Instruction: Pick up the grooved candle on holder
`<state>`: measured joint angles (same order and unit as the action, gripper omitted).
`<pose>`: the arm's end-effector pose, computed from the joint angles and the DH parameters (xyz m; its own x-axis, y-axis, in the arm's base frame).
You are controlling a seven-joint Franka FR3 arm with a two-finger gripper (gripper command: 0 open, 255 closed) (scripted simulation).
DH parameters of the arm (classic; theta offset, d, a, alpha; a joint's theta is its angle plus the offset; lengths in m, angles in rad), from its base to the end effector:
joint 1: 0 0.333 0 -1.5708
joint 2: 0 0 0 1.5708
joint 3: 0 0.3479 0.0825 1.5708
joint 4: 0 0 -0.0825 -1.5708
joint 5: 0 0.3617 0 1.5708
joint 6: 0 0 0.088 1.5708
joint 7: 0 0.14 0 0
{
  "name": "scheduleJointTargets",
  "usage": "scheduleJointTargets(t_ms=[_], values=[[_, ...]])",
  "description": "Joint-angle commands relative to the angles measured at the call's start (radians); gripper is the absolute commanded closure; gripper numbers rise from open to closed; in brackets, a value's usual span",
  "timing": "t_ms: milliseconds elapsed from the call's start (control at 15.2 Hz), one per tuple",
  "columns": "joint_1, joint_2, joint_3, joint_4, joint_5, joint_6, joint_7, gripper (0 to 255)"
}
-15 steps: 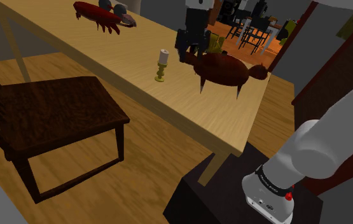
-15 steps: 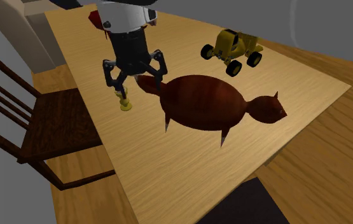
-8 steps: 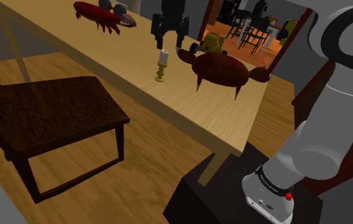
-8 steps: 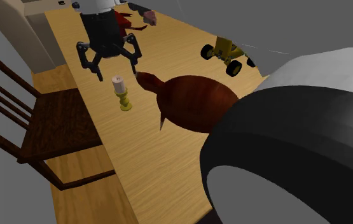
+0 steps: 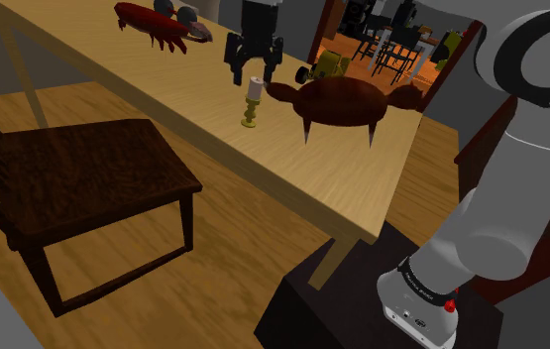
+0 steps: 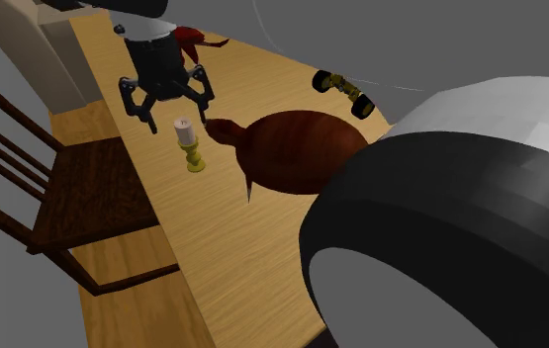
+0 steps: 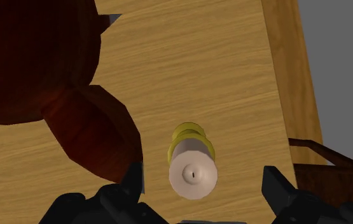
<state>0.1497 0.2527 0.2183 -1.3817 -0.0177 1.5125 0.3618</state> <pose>0.5685 0.1988 0.5619 0.9926 0.0022 -0.1212 0.0030 -1.0000 0.0068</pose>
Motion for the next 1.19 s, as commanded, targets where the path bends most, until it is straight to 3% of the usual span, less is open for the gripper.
scheduleJointTargets(t_ms=[0, 66, 594, 1122], values=[[-0.004, -0.003, -0.004, -0.031, -0.001, -0.008, 0.001, 0], [-0.005, -0.004, -0.004, -0.034, 0.0, -0.007, -0.001, 255], [-0.007, -0.011, -0.005, -0.049, 0.001, 0.001, -0.002, 255], [0.002, 0.023, -0.002, 0.101, -0.006, -0.115, 0.006, 255]])
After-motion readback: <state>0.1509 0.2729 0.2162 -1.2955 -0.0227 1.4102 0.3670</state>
